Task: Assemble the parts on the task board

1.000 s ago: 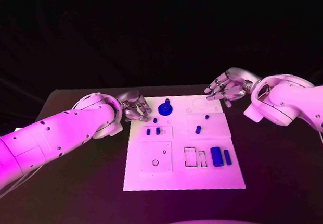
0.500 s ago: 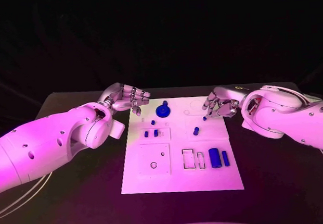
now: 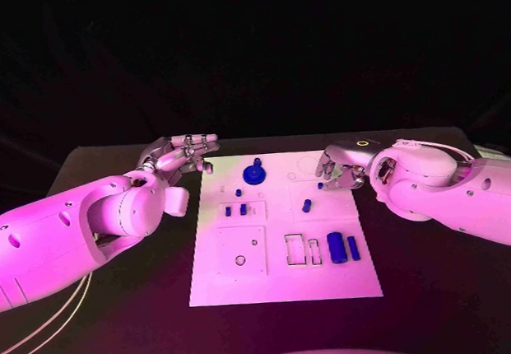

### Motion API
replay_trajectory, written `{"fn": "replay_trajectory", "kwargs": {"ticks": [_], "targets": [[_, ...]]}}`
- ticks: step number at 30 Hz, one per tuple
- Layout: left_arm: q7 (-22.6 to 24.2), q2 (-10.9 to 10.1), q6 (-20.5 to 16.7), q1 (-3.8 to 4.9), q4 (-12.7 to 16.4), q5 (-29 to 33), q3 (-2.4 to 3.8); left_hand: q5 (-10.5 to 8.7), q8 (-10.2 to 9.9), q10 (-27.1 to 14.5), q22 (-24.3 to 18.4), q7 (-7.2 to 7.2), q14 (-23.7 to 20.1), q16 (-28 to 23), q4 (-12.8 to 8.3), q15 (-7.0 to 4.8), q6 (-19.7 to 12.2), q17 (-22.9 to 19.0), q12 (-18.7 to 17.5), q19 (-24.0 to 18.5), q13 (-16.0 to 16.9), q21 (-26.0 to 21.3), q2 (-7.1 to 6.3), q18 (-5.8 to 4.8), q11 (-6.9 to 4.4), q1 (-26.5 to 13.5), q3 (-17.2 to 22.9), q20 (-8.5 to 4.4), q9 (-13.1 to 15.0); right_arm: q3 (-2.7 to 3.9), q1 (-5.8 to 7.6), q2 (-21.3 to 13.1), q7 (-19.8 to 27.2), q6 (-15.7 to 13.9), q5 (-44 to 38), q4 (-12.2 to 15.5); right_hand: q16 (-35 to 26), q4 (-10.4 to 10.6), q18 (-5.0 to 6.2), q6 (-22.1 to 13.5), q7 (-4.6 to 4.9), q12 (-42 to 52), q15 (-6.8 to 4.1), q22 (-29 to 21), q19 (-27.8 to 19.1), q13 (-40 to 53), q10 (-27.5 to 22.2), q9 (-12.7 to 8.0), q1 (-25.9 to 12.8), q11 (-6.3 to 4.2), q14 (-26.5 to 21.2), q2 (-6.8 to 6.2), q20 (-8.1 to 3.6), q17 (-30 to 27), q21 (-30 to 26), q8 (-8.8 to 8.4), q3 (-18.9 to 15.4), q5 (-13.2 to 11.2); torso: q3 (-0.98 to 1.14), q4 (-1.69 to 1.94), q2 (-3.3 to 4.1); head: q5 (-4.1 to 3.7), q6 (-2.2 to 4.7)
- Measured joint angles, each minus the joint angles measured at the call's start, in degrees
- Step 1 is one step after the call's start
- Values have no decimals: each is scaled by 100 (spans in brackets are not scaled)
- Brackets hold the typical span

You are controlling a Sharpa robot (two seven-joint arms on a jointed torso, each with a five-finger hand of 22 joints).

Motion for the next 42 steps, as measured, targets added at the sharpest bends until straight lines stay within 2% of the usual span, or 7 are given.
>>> {"fn": "replay_trajectory", "kwargs": {"ticks": [8, 18, 23, 26, 31, 40, 42], "targets": [[50, -30, 9, -3, 121, 196, 0, 0, 0, -9, -21, 0, -20, -42, 2, 20, -1, -58, 11, 0, -1, -34, 0, -1, 9, 0, -29, 0, -5, 0, -109, 167, -17, 79, -128, -169, 0, -49, -1, 28, -29, -45, 0, 28, 0, -166, 23, 0, 61, -23, 0, 16, 0, 0, 27, -32, 281, -189, 7, 7, 2, 7, -13], [63, -52, 13, -10, 184, 274, 0, 0, 0, -21, -35, -1, -41, -51, -16, 0, -1, -81, 22, 0, -1, -58, 0, -1, 21, 0, -46, 0, -4, 6, -150, 304, -9, 138, -174, -367, 12, -111, 0, 156, -32, -67, 0, 92, 3, -369, 125, 7, 104, -25, 0, 59, -3, -1, 79, -78, 805, -520, 8, 7, 1, 27, -25], [64, -55, 16, -11, 194, 291, -1, 0, 0, -21, -51, -1, -41, -51, -15, 0, -1, -87, 22, 0, -2, -79, 0, -1, 21, 1, -46, 0, -10, 18, -147, 347, 3, 172, -184, -419, 22, -156, -1, 274, -82, -66, 0, 123, 20, -431, 188, 19, 106, -65, -1, 61, -20, 3, 104, -77, 1114, -687, 8, 4, 0, 32, -43], [63, -57, 17, -12, 198, 296, -1, 0, 0, -51, -55, -1, -41, -62, -31, 0, -1, -93, 22, 0, -2, -79, 0, -1, 26, 1, -61, 0, -10, 22, -147, 366, 9, 190, -189, -437, 51, -197, 0, 349, -100, -66, -22, 150, 40, -470, 268, 26, 104, -82, 21, 62, -40, 21, 131, -79, 1285, -705, 8, 2, -3, 33, -50], [58, -57, 19, -12, 202, 301, -1, 37, 0, -64, -84, -1, -61, -80, -30, 20, -43, -116, 58, 0, -2, -112, 24, -2, 21, 24, -61, 0, -10, 31, -147, 391, 12, 230, -203, -465, 56, -261, -1, 409, -120, -66, -21, 170, 40, -488, 319, 37, -74, -94, 20, -36, -40, 24, 144, -89, 1601, -721, 7, 1, -5, 25, -62], [45, -58, 24, -13, 204, 306, -1, 37, 0, -84, -90, -1, -62, -80, -62, 21, -43, -124, 61, 0, -3, -112, 38, -1, 41, 39, -60, 0, -9, 37, -147, 397, 1, 257, -254, -464, 78, -307, 0, 539, -147, -67, -42, 283, 82, -492, 431, 38, -231, -126, -1, -87, -82, 30, 226, -60, 1867, -742, 6, 0, -6, 20, -80], [40, -58, 27, -13, 203, 307, -1, 37, 0, -104, -96, 19, -62, -80, -63, 21, -64, -131, 61, 0, -3, -120, 38, -1, 20, 39, -62, 0, -12, 34, -152, 385, -2, 232, -269, -447, 64, -317, -91, 549, -139, -76, -42, 352, 103, -491, 443, 48, -237, -138, -1, -81, -101, -24, 293, -60, 1907, -746, 6, 0, -7, 18, -82]]}}
